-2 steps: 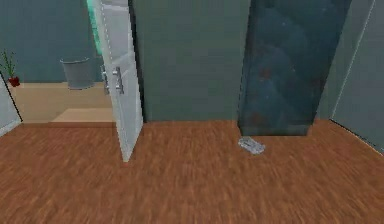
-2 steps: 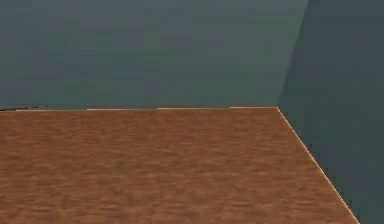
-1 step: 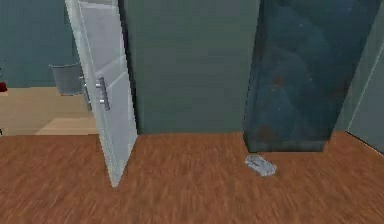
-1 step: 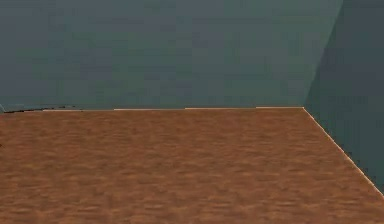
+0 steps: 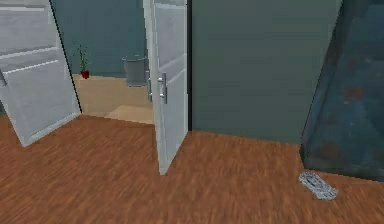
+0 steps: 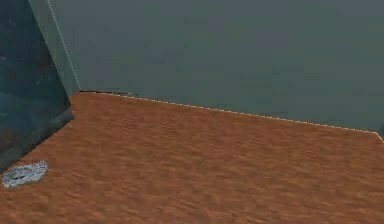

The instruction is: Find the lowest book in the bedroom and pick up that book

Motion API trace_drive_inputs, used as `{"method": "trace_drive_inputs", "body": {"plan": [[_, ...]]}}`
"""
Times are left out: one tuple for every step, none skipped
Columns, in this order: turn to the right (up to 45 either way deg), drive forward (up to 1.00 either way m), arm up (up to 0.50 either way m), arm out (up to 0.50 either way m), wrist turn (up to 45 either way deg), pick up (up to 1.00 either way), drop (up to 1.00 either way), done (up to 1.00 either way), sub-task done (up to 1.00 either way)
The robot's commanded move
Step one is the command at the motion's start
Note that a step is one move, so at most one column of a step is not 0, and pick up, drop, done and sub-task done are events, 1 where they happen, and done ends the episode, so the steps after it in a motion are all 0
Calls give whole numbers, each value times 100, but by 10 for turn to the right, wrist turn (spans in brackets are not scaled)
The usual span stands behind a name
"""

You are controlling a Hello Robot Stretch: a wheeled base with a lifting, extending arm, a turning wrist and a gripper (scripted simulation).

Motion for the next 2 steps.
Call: {"method": "trace_drive_inputs", "body": {"plan": [[0,50,0,0,0,0,0,0,0],[-390,0,0,0,0,0,0,0,0]]}}
